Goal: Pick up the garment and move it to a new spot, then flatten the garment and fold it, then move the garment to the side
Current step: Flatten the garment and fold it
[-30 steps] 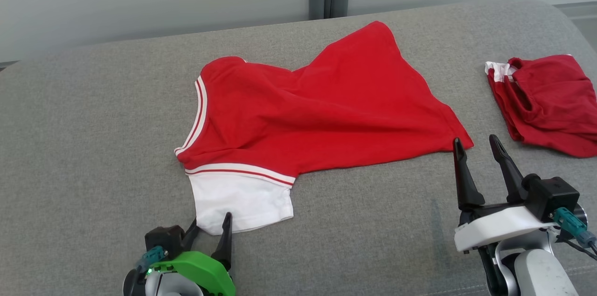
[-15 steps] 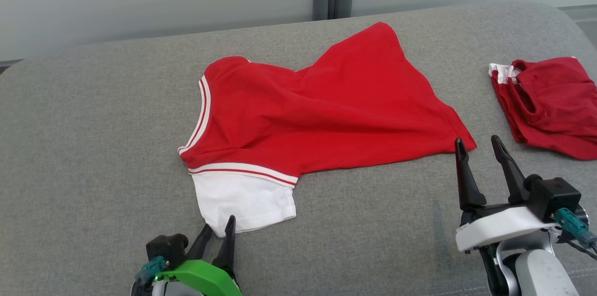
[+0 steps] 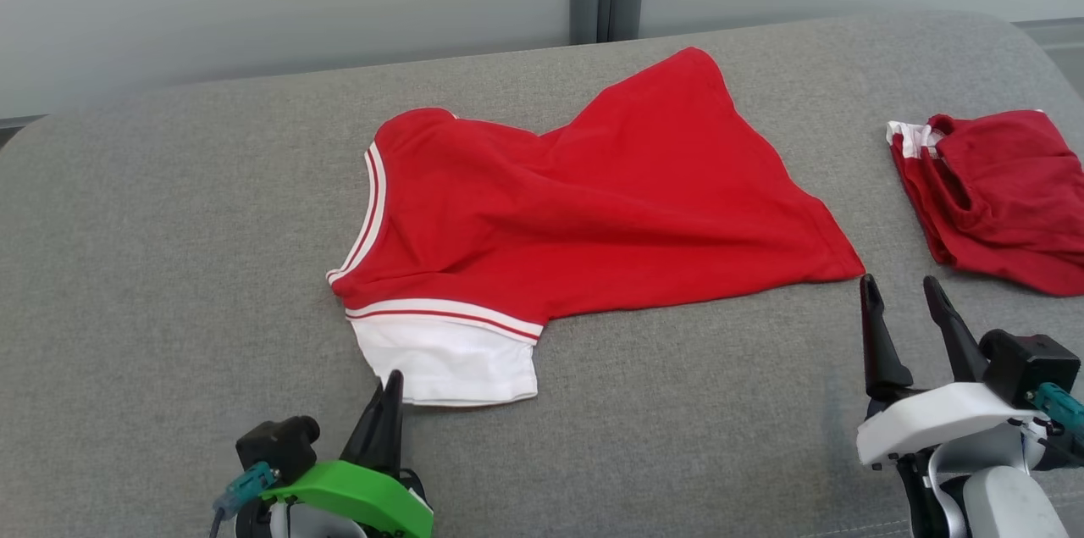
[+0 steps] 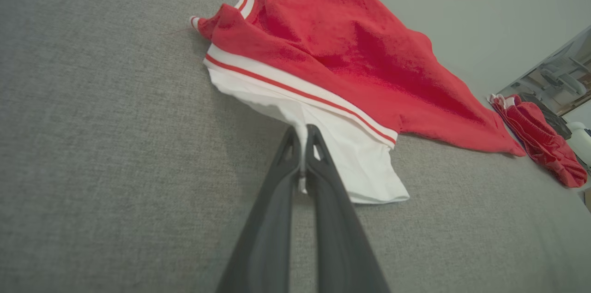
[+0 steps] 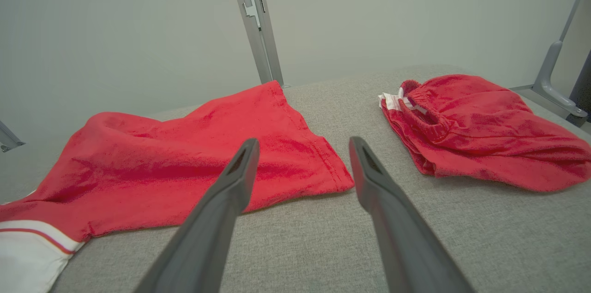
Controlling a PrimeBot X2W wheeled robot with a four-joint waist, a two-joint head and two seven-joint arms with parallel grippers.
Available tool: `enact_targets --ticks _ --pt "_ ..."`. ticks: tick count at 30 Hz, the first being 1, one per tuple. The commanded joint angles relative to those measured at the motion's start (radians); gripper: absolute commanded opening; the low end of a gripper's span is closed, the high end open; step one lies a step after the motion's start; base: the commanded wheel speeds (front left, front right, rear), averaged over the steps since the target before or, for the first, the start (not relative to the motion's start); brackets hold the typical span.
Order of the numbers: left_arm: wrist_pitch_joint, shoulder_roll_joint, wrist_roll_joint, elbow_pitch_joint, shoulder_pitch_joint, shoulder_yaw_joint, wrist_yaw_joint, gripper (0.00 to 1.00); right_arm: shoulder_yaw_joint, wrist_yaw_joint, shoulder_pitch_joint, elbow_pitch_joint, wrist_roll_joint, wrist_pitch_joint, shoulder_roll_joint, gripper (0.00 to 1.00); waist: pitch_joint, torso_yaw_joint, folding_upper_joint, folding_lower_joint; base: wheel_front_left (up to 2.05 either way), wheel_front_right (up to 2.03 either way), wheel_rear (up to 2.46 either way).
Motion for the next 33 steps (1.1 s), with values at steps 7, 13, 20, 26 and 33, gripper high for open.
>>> enact_targets --ticks 7,13,20,26,33 --pt "-0.002 0.005 0.000 -0.103 0.032 0.059 -0.003 0.00 -0.080 0.000 -0.028 0.122 0.020 0.035 -0.003 1.00 -0.009 0.011 0.0000 0.0000 0.00 0.00 0.00" --pt "-0.002 0.000 0.010 -0.169 0.056 0.092 -0.003 0.00 -0.133 0.000 -0.094 0.244 -0.008 0.065 -0.003 1.00 -0.012 0.023 0.0000 0.0000 0.00 0.00 0.00" --pt "-0.002 -0.001 0.025 -0.212 0.080 0.113 0.006 0.00 -0.177 0.000 -0.190 0.396 -0.010 0.096 -0.003 1.00 -0.008 0.058 0.0000 0.0000 0.00 0.00 0.00" --pt "-0.002 -0.002 0.036 -0.219 0.088 0.112 0.006 0.00 -0.188 0.000 -0.246 0.490 -0.009 0.104 -0.003 1.00 0.003 0.083 0.0000 0.0000 0.00 0.00 0.00" --pt "-0.002 -0.004 0.046 -0.213 0.066 0.094 0.004 0.00 -0.221 0.000 -0.338 0.630 -0.016 0.095 -0.004 1.00 0.026 0.108 0.0000 0.0000 0.00 0.00 0.00"
